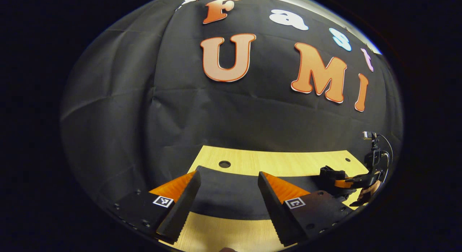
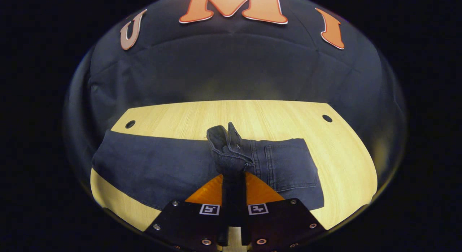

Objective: Grasp the waist and the cuffs of the jeans and fold them to make the two legs overlap; first hold the waist and fold one-third of the jeans toward the cuffs, then hold the cuffs and fold the remaining one-third in the same direction to finish folding.

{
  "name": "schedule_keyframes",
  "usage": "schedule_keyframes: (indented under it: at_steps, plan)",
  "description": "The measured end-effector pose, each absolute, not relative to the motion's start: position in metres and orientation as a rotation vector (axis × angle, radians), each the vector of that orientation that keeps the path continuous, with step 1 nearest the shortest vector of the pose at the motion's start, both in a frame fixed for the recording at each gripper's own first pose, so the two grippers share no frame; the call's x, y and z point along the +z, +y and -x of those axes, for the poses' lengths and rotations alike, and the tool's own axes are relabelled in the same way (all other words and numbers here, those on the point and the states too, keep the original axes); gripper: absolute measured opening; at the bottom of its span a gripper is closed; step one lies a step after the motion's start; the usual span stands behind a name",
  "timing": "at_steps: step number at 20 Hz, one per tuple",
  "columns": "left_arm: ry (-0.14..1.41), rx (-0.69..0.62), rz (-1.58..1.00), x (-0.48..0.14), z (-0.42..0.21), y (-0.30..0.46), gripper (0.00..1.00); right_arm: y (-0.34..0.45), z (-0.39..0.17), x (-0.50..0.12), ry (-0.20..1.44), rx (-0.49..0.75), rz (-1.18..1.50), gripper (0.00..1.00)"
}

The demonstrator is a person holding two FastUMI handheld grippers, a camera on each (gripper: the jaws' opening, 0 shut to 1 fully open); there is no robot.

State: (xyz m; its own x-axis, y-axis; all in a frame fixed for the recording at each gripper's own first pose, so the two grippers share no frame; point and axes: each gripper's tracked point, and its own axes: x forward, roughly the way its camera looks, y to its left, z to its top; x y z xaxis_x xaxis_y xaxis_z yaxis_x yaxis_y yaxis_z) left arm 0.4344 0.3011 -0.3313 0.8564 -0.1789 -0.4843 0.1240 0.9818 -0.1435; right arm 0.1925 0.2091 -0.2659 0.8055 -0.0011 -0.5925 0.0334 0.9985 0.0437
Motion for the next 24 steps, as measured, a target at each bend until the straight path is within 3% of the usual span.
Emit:
schedule_keyframes:
  at_steps: [6,7,10,13,15,19,24]
  plan:
    - [0.628,-0.118,0.149,-0.373,-0.442,0.328,0.92,0.241,-0.193,-0.275,0.648,0.007,0.003,0.14]
    - [0.645,-0.114,0.158,-0.380,-0.443,0.331,0.96,0.251,-0.194,-0.275,0.649,0.018,-0.007,0.14]
    - [0.686,-0.104,0.191,-0.397,-0.447,0.337,0.96,0.273,-0.190,-0.288,0.692,0.045,0.013,0.15]
    - [0.805,-0.082,0.246,-0.434,-0.447,0.338,0.96,0.320,-0.175,-0.288,0.780,0.196,-0.153,0.36]
    - [0.942,-0.061,0.327,-0.465,-0.443,0.335,0.98,0.330,-0.170,-0.284,0.783,0.232,-0.172,0.66]
    - [1.158,0.003,0.528,-0.506,-0.432,0.339,0.98,0.332,-0.151,-0.270,0.779,0.294,-0.223,0.80]
    - [1.358,0.183,0.649,-0.525,-0.414,0.360,0.98,0.297,-0.132,-0.239,0.688,0.234,-0.247,0.87]
